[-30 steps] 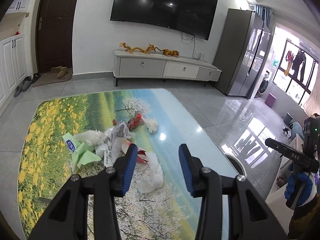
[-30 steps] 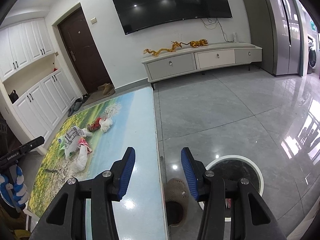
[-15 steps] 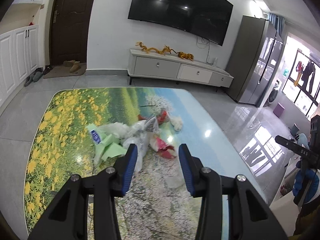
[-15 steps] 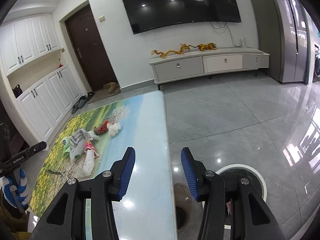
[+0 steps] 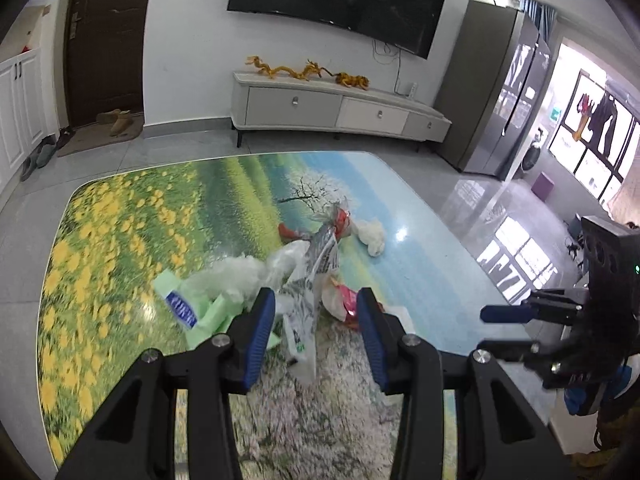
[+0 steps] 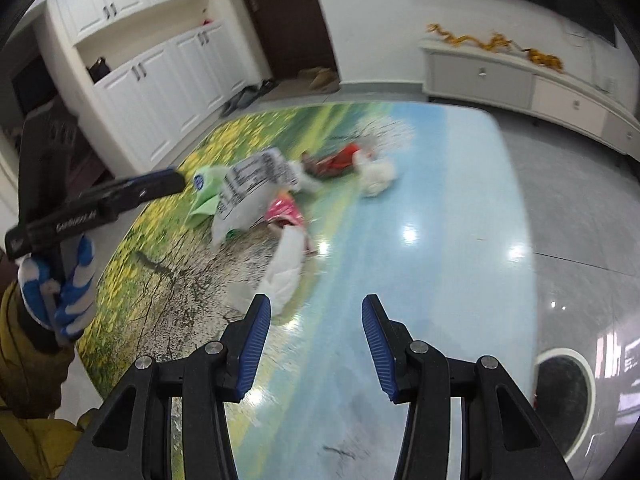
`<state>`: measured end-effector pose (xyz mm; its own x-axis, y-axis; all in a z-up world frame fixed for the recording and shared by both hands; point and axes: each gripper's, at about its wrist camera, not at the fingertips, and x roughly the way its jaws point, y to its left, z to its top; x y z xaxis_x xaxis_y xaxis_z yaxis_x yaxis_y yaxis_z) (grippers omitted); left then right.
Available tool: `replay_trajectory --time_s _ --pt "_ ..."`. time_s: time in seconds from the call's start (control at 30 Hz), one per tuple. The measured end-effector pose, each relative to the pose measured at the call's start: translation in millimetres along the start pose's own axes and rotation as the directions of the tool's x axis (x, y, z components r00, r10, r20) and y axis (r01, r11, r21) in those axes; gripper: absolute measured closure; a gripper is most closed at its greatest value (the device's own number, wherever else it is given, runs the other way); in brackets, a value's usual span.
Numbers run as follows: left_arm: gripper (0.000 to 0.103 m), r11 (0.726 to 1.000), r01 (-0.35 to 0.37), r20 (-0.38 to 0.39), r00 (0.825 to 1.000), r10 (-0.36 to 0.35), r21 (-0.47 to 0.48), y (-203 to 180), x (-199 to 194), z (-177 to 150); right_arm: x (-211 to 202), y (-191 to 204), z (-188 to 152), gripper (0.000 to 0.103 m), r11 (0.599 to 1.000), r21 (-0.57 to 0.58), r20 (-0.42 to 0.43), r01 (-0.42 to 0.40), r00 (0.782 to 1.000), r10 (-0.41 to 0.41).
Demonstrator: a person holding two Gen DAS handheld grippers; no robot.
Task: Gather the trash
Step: 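Grasp the white plastic bag with the right gripper while the left grasps a white wrapper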
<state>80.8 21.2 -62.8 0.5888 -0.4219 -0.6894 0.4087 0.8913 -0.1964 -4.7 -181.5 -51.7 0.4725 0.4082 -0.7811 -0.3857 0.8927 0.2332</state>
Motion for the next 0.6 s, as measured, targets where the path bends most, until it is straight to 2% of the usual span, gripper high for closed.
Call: replay_trajectory --time_s 0.27,0.4,0.5,0.6 --pt "0.088 1.000 0.009 -0.093 0.996 -0.006 0.028 -1 44 11 51 10 17 0.059 0.997 -0.051 -0.101 -0.066 0.993 0.061" --pt "0.097 1.000 0.005 -0.105 0.994 -0.002 0.027 -3 45 5 65 9 18 0.081 0.995 -0.057 -0.134 -0.085 0.988 0.077" --pt "0.100 1.000 0.015 -0.098 0.995 -0.016 -0.006 -6 39 1 60 9 15 0.090 0.994 -0.062 -0.124 -0.090 0.989 0.082" --pt "0.101 0.999 0.028 -0.074 0.997 -0.031 -0.043 -7 26 -2 50 8 10 0.093 0.994 -0.060 -0.110 -0.089 0.991 0.082"
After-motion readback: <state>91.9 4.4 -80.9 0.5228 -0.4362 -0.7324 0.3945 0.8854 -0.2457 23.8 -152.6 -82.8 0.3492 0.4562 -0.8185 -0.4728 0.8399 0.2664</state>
